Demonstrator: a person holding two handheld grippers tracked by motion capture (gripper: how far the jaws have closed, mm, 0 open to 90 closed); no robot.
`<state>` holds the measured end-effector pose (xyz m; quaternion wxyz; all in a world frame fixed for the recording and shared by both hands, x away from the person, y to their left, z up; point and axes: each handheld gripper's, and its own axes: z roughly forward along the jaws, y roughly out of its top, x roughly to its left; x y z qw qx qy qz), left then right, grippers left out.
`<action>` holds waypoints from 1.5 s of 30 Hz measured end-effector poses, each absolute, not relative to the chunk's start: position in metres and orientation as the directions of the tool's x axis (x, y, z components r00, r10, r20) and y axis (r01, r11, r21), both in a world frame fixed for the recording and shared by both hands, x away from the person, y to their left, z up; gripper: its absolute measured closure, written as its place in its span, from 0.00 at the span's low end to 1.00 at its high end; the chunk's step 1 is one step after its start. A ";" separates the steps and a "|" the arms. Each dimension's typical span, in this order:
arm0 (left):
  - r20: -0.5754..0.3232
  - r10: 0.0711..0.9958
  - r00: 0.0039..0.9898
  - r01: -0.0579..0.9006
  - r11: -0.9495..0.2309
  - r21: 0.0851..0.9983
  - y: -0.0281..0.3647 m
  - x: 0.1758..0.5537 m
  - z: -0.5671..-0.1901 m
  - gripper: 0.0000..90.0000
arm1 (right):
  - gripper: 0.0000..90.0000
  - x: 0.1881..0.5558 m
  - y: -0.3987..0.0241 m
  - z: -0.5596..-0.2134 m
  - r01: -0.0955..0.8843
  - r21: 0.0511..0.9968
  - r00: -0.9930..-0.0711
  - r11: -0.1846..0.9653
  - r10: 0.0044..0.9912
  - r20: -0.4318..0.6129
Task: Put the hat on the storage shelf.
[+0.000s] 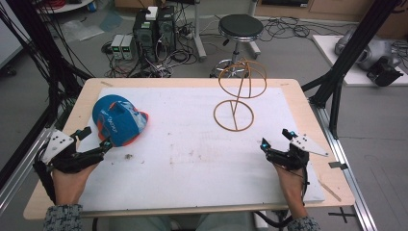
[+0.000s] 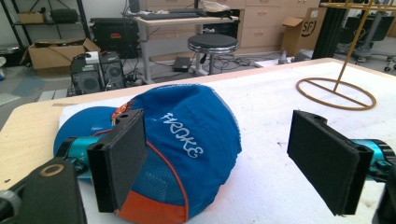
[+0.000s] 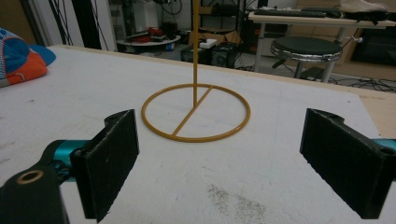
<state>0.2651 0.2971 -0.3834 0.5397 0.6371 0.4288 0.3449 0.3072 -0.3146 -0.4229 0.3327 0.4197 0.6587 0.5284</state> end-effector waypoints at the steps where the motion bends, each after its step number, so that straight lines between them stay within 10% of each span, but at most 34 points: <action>1: -0.024 0.918 0.395 0.174 -0.049 0.984 0.297 0.265 -0.384 0.23 | 0.12 0.307 -0.315 -0.423 0.203 0.975 -0.426 0.088 0.905 0.007; 45: 0.046 0.879 0.475 0.071 -0.090 0.993 0.285 0.333 -0.370 0.31 | 0.12 0.304 -0.304 -0.417 0.160 0.979 -0.466 0.130 0.884 -0.042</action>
